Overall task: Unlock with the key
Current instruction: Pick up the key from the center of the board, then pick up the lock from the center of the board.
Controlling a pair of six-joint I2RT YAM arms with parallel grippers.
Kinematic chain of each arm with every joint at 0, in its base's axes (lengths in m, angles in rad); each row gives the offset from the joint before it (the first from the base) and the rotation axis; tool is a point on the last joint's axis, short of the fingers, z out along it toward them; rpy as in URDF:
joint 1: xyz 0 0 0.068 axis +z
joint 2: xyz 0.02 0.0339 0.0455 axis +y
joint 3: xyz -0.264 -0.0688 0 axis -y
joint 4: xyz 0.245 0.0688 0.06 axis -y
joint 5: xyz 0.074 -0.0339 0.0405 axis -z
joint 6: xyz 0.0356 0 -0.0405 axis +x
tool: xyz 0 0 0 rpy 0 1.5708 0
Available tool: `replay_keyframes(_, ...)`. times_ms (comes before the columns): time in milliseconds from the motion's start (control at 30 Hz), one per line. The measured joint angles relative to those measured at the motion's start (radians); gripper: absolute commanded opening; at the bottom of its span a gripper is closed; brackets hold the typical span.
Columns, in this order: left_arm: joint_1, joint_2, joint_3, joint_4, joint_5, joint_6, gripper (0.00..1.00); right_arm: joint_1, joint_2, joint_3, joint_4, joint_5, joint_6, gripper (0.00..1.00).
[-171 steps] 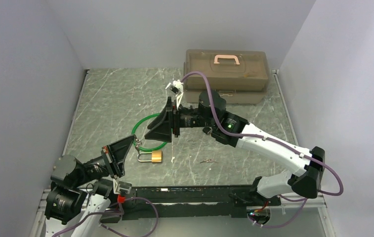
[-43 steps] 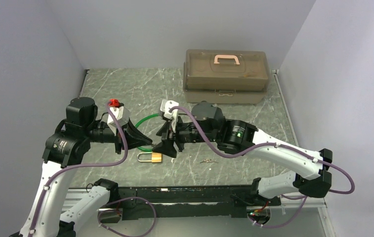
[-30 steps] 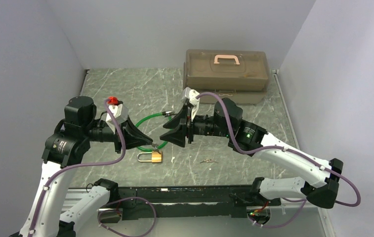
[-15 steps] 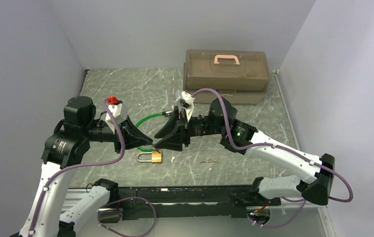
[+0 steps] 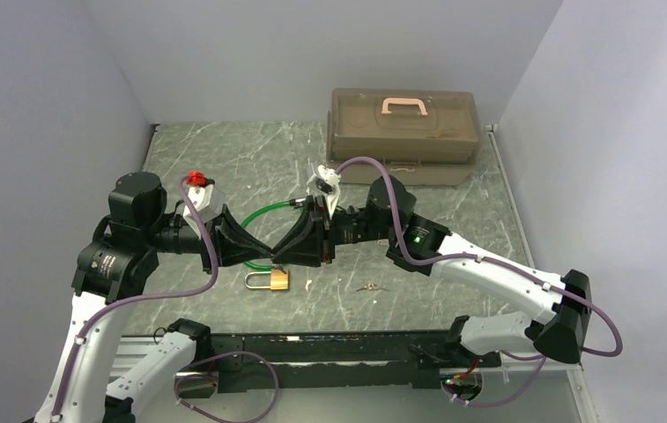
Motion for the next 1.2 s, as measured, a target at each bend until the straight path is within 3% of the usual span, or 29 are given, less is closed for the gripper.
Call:
replay_keyframes(233, 0.003, 0.0, 0.0, 0.003, 0.0, -0.004, 0.0, 0.0, 0.03, 0.0, 0.018, -0.016, 0.023, 0.08)
replay_keyframes(300, 0.006, 0.0, 0.0, 0.005, 0.0, -0.008, 0.0, 0.001, 0.032, 0.0, 0.024, -0.018, 0.028, 0.0)
replay_keyframes(533, 0.011, 0.0, 0.001, 0.011, 0.0, -0.024, 0.0, 0.001, 0.031, -0.008, 0.043, -0.02, 0.03, 0.0)
replay_keyframes(567, 0.012, 0.0, 0.001, 0.011, 0.0, -0.024, 0.07, 0.001, 0.031, -0.01, 0.046, -0.019, 0.029, 0.0)
replay_keyframes(700, 0.013, 0.006, 0.004, 0.015, -0.01, -0.029, 0.75, -0.002, 0.018, -0.017, 0.04, -0.008, 0.028, 0.0)
replay_keyframes(733, 0.013, 0.011, 0.01, 0.013, -0.021, -0.029, 0.82, -0.007, 0.01, -0.021, 0.034, -0.008, 0.029, 0.0)
replay_keyframes(833, 0.013, 0.043, 0.044, -0.015, -0.08, -0.01, 0.91, -0.044, -0.017, -0.03, -0.005, -0.003, 0.027, 0.0)
replay_keyframes(1000, 0.026, 0.169, 0.105, -0.089, -0.221, 0.1, 0.96, -0.105, -0.078, -0.059, -0.101, 0.045, 0.006, 0.0)
replay_keyframes(1200, 0.089, 0.441, 0.087, -0.097, -0.383, 0.257, 0.99, -0.116, -0.152, -0.107, -0.231, 0.134, -0.016, 0.0)
